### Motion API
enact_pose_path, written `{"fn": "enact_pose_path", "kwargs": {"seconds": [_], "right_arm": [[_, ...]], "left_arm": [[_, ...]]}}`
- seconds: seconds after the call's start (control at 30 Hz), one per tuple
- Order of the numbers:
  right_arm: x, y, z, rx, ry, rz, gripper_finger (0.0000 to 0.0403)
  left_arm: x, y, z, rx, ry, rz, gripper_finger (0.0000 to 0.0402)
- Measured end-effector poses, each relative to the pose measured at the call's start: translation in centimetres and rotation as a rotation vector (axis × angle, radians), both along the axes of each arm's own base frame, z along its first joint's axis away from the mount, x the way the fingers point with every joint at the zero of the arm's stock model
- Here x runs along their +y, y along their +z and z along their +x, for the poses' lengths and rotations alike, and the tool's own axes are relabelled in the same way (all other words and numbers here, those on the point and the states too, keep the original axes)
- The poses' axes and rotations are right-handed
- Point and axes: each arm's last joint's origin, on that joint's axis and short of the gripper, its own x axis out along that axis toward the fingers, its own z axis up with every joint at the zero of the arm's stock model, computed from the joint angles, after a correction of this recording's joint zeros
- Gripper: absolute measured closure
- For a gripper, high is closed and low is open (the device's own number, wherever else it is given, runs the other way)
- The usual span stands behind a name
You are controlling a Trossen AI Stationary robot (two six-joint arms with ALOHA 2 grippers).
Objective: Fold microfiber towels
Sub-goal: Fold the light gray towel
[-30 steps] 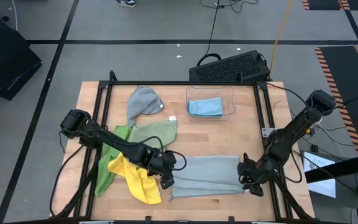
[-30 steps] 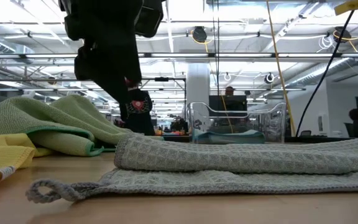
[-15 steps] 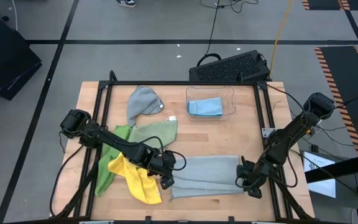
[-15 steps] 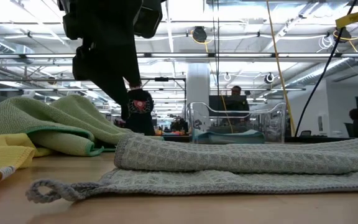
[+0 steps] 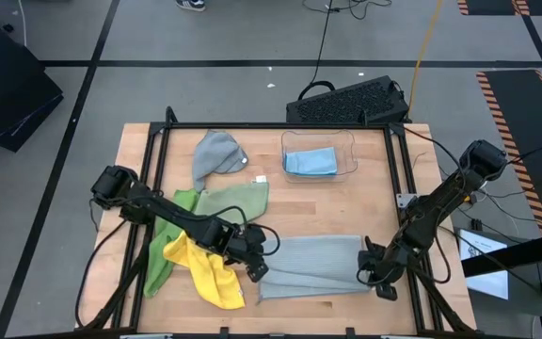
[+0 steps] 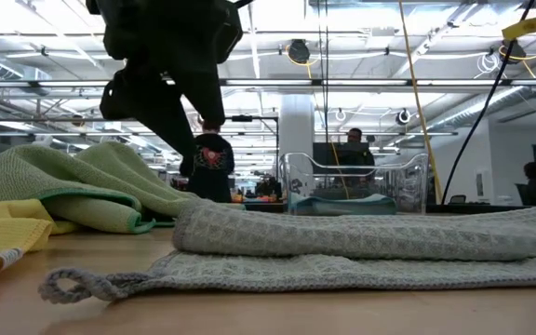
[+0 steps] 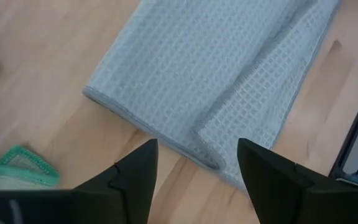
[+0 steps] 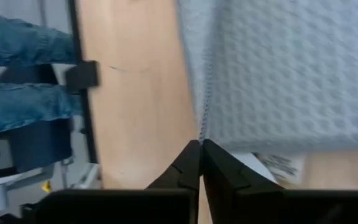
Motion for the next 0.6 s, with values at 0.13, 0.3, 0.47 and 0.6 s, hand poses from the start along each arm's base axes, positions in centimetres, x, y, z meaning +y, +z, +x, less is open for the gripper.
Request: {"fn": "enact_pose_path", "kwargs": {"seconds": [0.13, 0.3, 0.47, 0.6], "right_arm": [[-0.1, 0.0, 0.0, -0.009, -0.008, -0.017, 0.04], [0.0, 0.1, 0.1, -0.027, -0.005, -0.006, 0.0401], [0.2, 0.1, 0.0, -0.054, 0.043, -0.013, 0.0401], [0.2, 0.1, -0.1, -0.054, 0.053, -0.019, 0.0402]], "left_arm": [[-0.6, 0.3, 0.2, -0.064, -0.075, 0.041, 0.0178], [-1.0, -0.1, 0.7, -0.107, -0.173, 0.083, 0.0163], [-0.8, -2.5, 1.9, -0.083, -0.198, 0.062, 0.0138], [-0.8, -4.3, 2.6, -0.042, -0.209, -0.02, 0.014]]}}
